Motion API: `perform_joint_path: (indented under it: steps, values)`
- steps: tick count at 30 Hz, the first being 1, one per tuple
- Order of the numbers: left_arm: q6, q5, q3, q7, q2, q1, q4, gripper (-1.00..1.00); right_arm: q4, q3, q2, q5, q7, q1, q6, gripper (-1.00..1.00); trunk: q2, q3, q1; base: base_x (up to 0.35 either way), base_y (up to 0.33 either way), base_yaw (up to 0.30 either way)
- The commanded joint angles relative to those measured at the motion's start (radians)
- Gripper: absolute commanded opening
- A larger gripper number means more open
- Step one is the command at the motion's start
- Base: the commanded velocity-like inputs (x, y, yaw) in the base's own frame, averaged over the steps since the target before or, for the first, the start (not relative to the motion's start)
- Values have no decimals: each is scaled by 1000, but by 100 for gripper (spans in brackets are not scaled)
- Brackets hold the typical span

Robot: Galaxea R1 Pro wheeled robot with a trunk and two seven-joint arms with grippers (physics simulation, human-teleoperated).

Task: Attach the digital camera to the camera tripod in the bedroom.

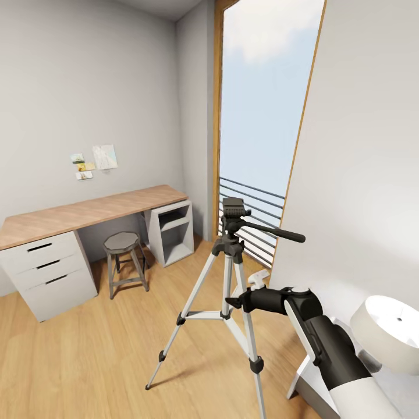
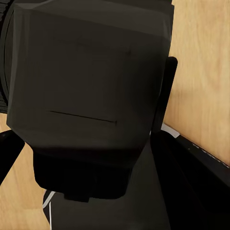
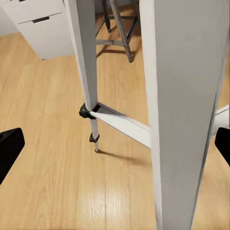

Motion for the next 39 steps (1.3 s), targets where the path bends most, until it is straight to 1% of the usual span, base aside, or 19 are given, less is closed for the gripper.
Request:
perform_joint_path:
  steps: [1,8,11,12,19,33,39]
  values:
    - [-2,6,-8,2,0,-1,0,-100,-1,1,-1,0,1,-1,4,100,-1,-1,0,0,0,0]
    - [-2,6,-9,2,0,-1,0,-100,1,-1,0,2,-5,-1,1,100,-1,-1,0,0,0,0]
    - [-2,6,-9,2,0,-1,0,-100,1,-2,0,3,-19,-1,0,100,-1,-1,0,0,0,0]
    - [-2,6,-9,2,0,-1,0,-100,1,-2,0,3,-29,-1,0,-100,-1,-1,0,0,0,0]
    - [-2,6,-9,2,0,-1,-1,-100,2,-1,1,2,-59,-1,1,-100,-1,-1,0,0,0,0]
    - [-3,6,-9,2,0,-1,-1,-100,3,4,-1,4,-64,-1,-1,-100,-1,-1,0,0,0,0]
    - [-12,-5,-12,2,1,-1,-2,-100,5,4,-4,3,-63,-1,-1,-100,-1,-1,0,0,0,0]
